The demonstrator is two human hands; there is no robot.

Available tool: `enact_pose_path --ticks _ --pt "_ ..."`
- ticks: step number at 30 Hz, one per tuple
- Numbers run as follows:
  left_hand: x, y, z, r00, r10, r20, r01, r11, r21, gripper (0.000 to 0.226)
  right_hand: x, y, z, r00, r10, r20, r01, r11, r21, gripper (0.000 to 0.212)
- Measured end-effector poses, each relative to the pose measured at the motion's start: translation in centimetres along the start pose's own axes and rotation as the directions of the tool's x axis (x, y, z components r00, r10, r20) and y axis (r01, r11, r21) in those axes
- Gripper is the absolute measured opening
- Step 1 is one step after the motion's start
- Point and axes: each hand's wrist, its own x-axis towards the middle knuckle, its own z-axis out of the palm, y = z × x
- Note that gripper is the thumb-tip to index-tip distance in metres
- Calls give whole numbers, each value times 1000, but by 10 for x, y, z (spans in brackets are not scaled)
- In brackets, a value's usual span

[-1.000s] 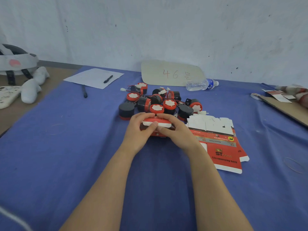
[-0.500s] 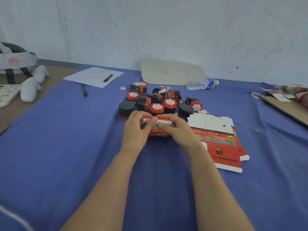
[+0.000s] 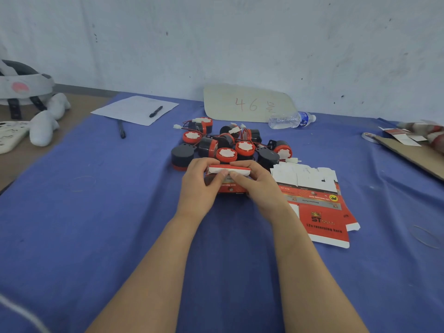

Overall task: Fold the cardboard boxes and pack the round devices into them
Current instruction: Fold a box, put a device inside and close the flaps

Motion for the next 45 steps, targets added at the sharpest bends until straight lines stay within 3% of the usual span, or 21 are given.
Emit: enact_pose_path --ticks 8,14,19,25,32,37,45 --pt "-1 2 4 999 2 40 -2 1000 24 33 2 1 4 999 -4 -52 3 1000 -20 16" --pt "-2 3 4 993 -63 104 68 997 -45 52 2 -1 5 999 -42 -22 40 996 -82 18" --pt "-2 2 9 978 -128 165 136 990 -39 54 1 -2 8 996 -83 43 90 979 -183 23" --pt "-2 6 10 960 -199 196 231 960 -159 59 -1 -3 8 991 -120 65 132 963 -233 28" --pt "1 7 9 925 -352 142 379 880 -285 42 0 1 8 988 -131 76 145 965 -220 28" --pt "2 10 7 927 -356 119 375 860 -345 48 1 1 6 987 -134 84 151 957 -249 27" --pt "2 16 7 927 -357 114 372 847 -379 39 -1 -4 0 986 -81 145 117 960 -254 28"
